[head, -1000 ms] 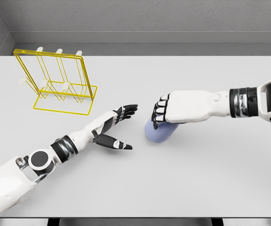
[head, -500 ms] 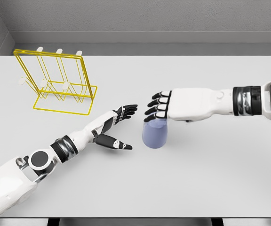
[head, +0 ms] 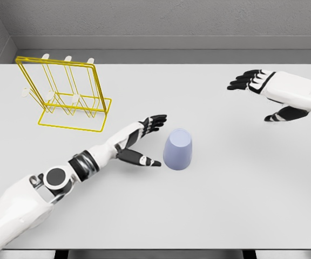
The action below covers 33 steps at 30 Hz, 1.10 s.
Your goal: Place the cup on the cup holder with both arms
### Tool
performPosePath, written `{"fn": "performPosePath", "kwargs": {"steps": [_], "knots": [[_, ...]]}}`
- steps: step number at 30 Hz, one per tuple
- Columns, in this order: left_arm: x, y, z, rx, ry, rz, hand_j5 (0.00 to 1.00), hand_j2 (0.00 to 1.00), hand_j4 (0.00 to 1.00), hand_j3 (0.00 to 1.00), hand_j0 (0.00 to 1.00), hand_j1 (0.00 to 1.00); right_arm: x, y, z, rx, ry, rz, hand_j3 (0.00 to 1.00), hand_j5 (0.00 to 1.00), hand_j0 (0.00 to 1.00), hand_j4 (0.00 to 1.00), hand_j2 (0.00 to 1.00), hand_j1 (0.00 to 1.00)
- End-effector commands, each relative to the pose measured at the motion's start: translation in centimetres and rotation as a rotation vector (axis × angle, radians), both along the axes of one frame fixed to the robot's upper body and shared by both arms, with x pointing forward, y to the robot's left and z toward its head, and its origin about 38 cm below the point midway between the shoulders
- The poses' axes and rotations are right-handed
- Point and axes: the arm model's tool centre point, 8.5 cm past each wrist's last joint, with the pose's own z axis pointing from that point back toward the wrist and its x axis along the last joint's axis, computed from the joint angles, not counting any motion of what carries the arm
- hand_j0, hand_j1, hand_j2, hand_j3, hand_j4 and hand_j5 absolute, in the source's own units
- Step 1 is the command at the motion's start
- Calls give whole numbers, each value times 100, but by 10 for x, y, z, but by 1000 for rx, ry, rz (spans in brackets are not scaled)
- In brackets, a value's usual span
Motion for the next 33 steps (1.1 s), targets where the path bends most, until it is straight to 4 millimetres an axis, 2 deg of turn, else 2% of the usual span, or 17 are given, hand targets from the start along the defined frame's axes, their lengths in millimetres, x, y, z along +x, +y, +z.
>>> {"fn": "performPosePath", "kwargs": {"steps": [1, 2, 3, 4, 5, 6, 19, 20, 33], "knots": [[-2, -6, -3, -6, 12, -8, 100, 100, 100, 100, 100, 100, 5, 2, 12, 71, -44, -13, 100, 100, 100, 100, 100, 100], [-1, -8, -3, -5, 10, -13, 100, 100, 100, 100, 100, 100, 3, 4, 3, 117, -34, -23, 100, 100, 100, 100, 100, 100], [-2, -12, -3, -11, 12, -18, 100, 100, 100, 100, 100, 100, 2, -1, 1, 133, -38, -39, 100, 100, 100, 100, 100, 100], [-3, -13, -3, -12, 12, -21, 100, 100, 100, 100, 100, 100, 1, 4, -5, 154, -29, -35, 100, 100, 100, 100, 100, 100], [-3, -14, -3, -12, 13, -23, 100, 100, 100, 100, 100, 100, 6, 3, -17, 177, -3, -56, 100, 100, 100, 100, 100, 100], [-3, -14, -3, -12, 13, -23, 100, 100, 100, 100, 100, 100, 7, 1, -19, 179, 3, -63, 100, 100, 100, 100, 100, 100], [-3, -14, -3, -12, 13, -23, 100, 100, 100, 100, 100, 100, 7, 1, -19, 179, 3, -63, 100, 100, 100, 100, 100, 100], [4, -53, -5, -35, 22, -63, 100, 100, 100, 100, 100, 100, 12, 3, -21, 241, -7, -79, 100, 100, 100, 100, 100, 100], [6, -53, -5, -28, 20, -65, 100, 100, 100, 100, 100, 100, 12, 5, -21, 246, -6, -77, 100, 100, 100, 100, 100, 100]]}}
